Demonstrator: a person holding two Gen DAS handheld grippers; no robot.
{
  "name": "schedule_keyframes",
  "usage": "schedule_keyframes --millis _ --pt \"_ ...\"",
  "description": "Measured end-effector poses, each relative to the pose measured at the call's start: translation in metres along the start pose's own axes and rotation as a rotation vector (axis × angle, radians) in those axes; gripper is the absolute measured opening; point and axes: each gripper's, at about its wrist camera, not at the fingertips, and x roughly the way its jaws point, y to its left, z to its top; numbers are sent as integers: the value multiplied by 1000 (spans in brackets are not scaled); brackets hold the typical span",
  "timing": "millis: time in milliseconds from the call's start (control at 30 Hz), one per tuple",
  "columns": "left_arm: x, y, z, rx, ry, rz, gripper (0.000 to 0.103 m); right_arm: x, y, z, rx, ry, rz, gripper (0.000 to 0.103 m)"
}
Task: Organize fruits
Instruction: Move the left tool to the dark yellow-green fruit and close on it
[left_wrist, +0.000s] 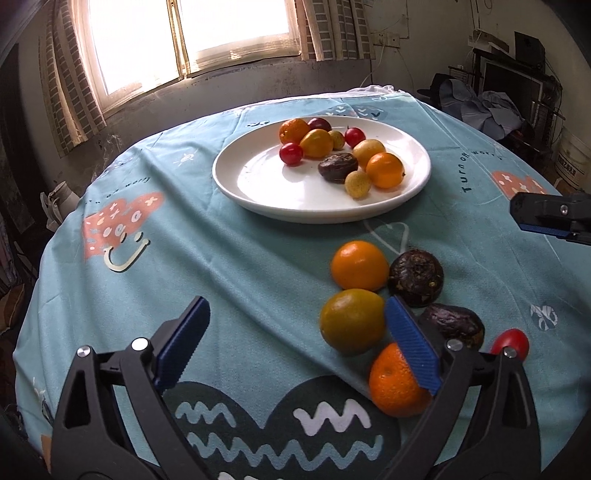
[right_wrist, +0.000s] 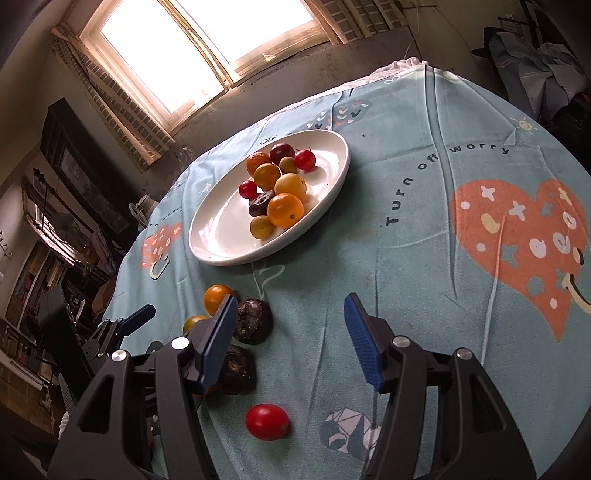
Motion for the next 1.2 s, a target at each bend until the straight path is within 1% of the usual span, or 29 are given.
schedule_keyframes --millis 33,67,100,133,167,200,233,267,333,400,500,567,767,800,867,967,1100,1200 --pt "-2 11 2 -28 -8 18 100 0 -1 0 2 -1 0 61" --pt "-3 24 3 -70 -17 67 100 -1 -1 0 5 -4 1 61" --pt "-3 38 3 -114 -16 138 99 -2 -2 1 8 -7 4 61" --pt "-3 53 3 -159 -5 184 96 -2 -2 1 11 -9 7 61" --pt "-4 66 2 -210 -1 180 96 -3 -3 1 14 -10 11 61" --pt "-9 75 1 -255 -11 141 96 -3 -2 1 14 -10 13 61" --pt "-15 81 0 -283 -34 102 96 -3 -2 2 12 -10 15 61" --pt "-22 81 -1 -286 -59 83 96 -3 -2 2 10 -11 17 61" --pt "-27 72 -2 -241 -84 85 96 -3 -1 2 7 -11 17 61" --pt "-23 58 -2 -184 -75 93 96 -3 -1 2 9 -8 15 61" --pt "-13 40 -3 -104 -55 125 96 -2 -1 2 10 -8 15 61" --pt "-9 33 -3 -75 -52 134 96 -2 -1 1 8 -8 17 61" --pt "5 20 5 3 -65 123 95 4 2 -1 -6 8 8 61" --pt "8 19 6 10 -62 115 94 4 2 -1 -6 9 7 61" --pt "14 19 8 11 -46 89 87 5 2 -1 -7 10 8 61" --pt "25 23 11 -10 -12 50 83 7 3 -2 -9 16 4 61" --pt "38 28 12 -36 44 -6 82 10 5 -4 -18 26 -2 61" --pt "47 34 10 -68 87 -27 75 11 5 -5 -22 31 -6 61"
